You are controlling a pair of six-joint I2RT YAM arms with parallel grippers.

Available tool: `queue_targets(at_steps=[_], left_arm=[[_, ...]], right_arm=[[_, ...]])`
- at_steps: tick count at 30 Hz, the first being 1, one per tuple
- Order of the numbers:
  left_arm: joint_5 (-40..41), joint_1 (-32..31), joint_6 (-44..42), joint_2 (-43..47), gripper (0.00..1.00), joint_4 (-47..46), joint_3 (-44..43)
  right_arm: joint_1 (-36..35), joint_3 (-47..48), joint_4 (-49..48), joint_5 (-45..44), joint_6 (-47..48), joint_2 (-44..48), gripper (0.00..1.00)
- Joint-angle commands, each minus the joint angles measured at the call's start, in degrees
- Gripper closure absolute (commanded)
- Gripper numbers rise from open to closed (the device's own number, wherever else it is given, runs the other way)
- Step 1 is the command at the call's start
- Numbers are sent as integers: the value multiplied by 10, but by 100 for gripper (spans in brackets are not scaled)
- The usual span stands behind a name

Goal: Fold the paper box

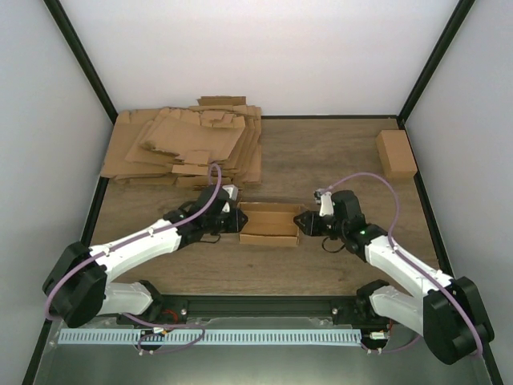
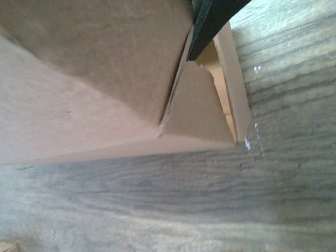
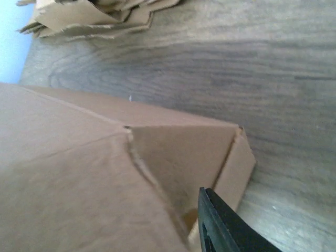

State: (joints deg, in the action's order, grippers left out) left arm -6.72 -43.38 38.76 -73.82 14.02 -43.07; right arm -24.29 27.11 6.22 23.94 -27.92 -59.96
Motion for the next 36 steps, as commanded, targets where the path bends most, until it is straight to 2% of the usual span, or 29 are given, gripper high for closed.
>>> queue_targets(at_steps=[1, 6, 10, 13, 17, 25, 28, 32, 34, 36], left_arm=[[0, -12, 9, 15, 79, -8, 31], [4, -21, 10, 29, 78, -4, 56], [9, -24, 10, 50, 72, 13, 57], [16, -25, 10, 76, 67, 41, 56], [29, -26, 29, 124, 64, 77, 66], [61, -24, 52, 253, 62, 171, 57], [84, -22, 52, 288, 60, 218, 25], [91, 3, 41, 291, 56, 258, -26], [69, 24, 30, 284, 51, 252, -44], [40, 48, 21, 262, 35, 236, -58]], right_arm=[[-7, -10, 35, -25, -5, 29, 68], [-8, -28, 52, -16, -5, 55, 66], [-8, -24, 67, -4, -1, 82, 57], [-8, -21, 73, 22, -5, 99, 43], [-8, -12, 92, 49, -15, 114, 32], [-8, 13, 154, 99, -39, 184, 22], [-8, 48, 200, 88, -38, 199, 19], [-8, 107, 265, 36, -39, 201, 18], [-7, 126, 275, 2, -46, 203, 16], [-7, 138, 269, -28, -57, 198, 11]])
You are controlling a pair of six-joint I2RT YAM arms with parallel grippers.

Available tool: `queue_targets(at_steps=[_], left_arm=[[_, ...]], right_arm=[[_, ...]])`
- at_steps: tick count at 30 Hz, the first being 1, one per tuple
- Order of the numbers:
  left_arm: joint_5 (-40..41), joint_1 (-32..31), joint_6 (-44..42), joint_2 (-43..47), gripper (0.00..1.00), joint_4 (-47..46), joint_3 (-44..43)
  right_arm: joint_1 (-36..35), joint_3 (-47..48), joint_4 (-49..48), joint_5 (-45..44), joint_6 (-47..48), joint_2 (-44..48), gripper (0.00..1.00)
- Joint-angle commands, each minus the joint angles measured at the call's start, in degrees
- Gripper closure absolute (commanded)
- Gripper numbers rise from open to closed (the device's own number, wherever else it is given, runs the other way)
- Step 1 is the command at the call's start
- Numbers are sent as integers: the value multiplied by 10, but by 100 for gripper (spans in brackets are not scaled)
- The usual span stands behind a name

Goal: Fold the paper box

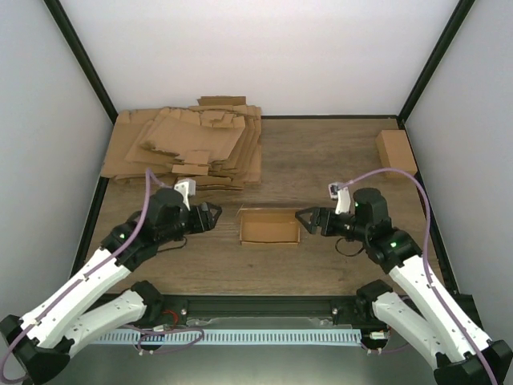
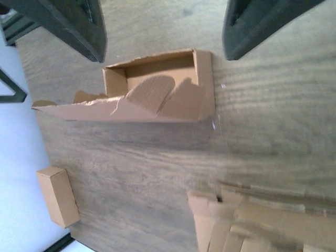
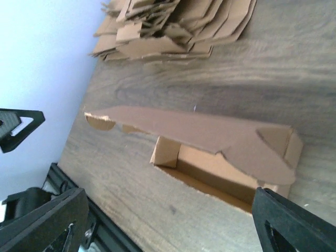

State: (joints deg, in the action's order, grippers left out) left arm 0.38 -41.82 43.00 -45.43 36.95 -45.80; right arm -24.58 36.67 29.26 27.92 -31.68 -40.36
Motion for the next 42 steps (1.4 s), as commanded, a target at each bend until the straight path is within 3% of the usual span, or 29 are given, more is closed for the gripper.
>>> queue_targets(at_steps=[1, 5, 6, 15, 19, 23, 27, 32, 36, 42], left_arm=[[-47, 42, -24, -34, 29, -5, -35], [-112, 88, 0, -77, 1, -64, -37], [-128, 98, 10, -86, 0, -85, -33], [-240, 119, 107, -209, 0, -216, -11], [-261, 120, 138, -232, 0, -266, 4], [-249, 119, 141, -249, 0, -273, 9], [-273, 119, 148, -280, 0, -280, 9], [-245, 118, 149, -264, 0, -265, 7], [-226, 118, 120, -236, 0, -195, -26], [-187, 118, 92, -123, 0, -102, -45]], right_arm=[[-4, 49, 36, -81, -26, -7, 10], [-2, 83, 27, -148, -81, -77, 8], [-2, 93, 28, -162, -100, -98, 8], [-1, 121, -7, -161, -211, -191, 15], [-1, 110, -26, -146, -216, -197, 15], [-1, 117, -10, -189, -198, -186, 14], [-1, 122, 0, -175, -199, -191, 14], [-2, 123, -1, -167, -189, -188, 14], [-1, 125, 1, -176, -173, -183, 14], [-1, 132, 9, -181, -156, -165, 14]])
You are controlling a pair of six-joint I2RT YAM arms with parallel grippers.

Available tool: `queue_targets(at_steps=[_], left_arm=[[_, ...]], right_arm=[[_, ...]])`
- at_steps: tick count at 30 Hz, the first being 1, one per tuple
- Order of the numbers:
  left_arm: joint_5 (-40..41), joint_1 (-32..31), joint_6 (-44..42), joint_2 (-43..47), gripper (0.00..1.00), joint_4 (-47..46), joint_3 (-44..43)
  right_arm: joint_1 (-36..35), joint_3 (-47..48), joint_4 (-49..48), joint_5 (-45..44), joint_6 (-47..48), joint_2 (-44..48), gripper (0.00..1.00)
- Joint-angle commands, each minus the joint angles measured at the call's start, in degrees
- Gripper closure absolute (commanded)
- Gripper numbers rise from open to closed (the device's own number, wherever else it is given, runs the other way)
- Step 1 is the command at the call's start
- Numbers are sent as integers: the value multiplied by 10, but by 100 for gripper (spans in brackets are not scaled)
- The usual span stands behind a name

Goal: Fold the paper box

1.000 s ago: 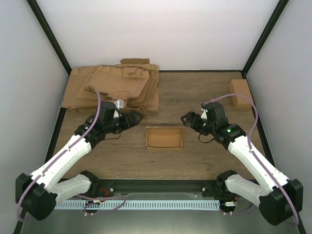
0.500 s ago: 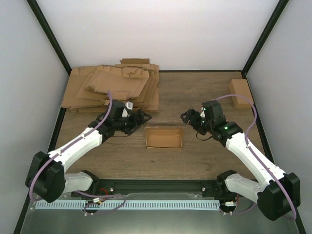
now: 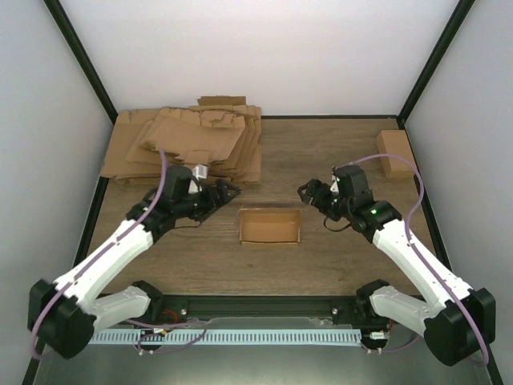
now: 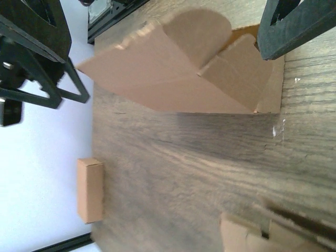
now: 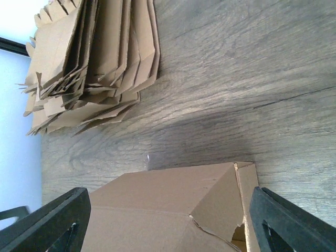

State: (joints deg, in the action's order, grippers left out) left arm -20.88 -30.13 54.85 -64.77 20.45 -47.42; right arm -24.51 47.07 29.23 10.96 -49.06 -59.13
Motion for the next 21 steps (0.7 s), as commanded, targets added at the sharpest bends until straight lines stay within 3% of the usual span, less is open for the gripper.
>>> queue_targets(at_steps=[1, 7, 14, 21], left_arm=[[25, 1, -26, 88, 0, 66, -34], [1, 1, 8, 171, 0, 70, -89], [-41, 1, 111, 214, 0, -35, -119], [-22, 1, 57, 183, 0, 0, -185]], right_arm=[[-2, 30, 12, -13, 21, 27, 14], [-1, 31, 34, -37, 22, 52, 14], [1, 47, 51, -48, 21, 48, 13], [6, 60, 50, -70, 29, 49, 14]])
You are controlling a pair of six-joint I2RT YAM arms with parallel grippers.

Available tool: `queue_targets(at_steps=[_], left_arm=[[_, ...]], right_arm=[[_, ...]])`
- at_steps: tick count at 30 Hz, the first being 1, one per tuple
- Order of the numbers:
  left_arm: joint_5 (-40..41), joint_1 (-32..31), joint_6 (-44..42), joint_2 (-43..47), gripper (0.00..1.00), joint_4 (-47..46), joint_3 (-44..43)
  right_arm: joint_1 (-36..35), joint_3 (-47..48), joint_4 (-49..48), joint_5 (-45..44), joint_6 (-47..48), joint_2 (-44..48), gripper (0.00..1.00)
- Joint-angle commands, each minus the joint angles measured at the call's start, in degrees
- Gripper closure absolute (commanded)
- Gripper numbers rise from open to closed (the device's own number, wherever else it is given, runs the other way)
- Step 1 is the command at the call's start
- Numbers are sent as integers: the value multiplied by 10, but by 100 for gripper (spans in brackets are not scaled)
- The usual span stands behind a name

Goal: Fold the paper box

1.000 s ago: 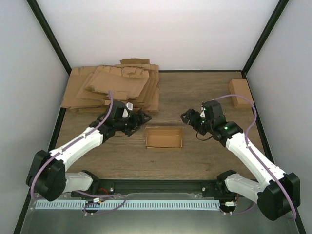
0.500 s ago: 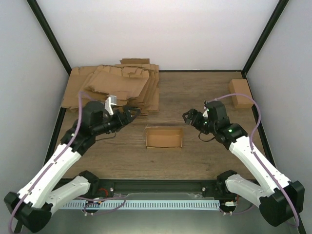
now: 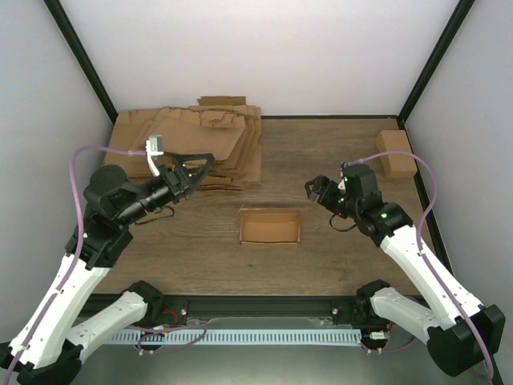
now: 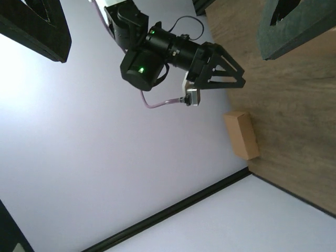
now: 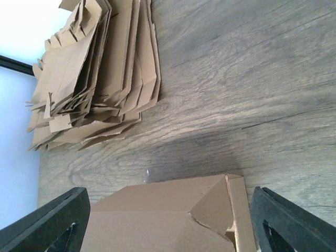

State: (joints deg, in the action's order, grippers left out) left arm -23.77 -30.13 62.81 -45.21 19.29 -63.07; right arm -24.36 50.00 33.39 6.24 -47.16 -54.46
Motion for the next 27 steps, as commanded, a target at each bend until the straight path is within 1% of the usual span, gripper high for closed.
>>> queue_targets(at_steps=[1, 4, 7, 9, 12, 14, 20, 22, 24, 27], left_arm=[[23, 1, -30, -12, 0, 25, -35], [97, 5, -60, -5, 0, 93, -64], [123, 7, -91, -24, 0, 159, -103], [115, 7, -108, -33, 0, 174, -105], [103, 7, -110, -41, 0, 190, -70], [84, 7, -101, -44, 0, 187, -32], [34, 7, -65, -34, 0, 110, 110], [31, 7, -70, -41, 0, 109, 127], [35, 7, -94, -47, 0, 111, 133], [67, 7, -117, -53, 0, 116, 137]], right_arm=[[6, 31, 8, -22, 12, 0, 13], [10, 28, 8, -11, 15, -7, 13], [10, 16, -1, 2, 17, -3, 13], [11, 9, -6, 15, 20, 0, 13], [11, 3, -3, 25, 25, 6, 12], [11, -1, 0, 24, 28, 13, 12], [11, -15, 12, -4, 49, 47, 12], [12, -19, 11, 0, 54, 50, 12], [11, -21, 14, 7, 60, 47, 12], [11, -22, 21, 1, 64, 45, 12]])
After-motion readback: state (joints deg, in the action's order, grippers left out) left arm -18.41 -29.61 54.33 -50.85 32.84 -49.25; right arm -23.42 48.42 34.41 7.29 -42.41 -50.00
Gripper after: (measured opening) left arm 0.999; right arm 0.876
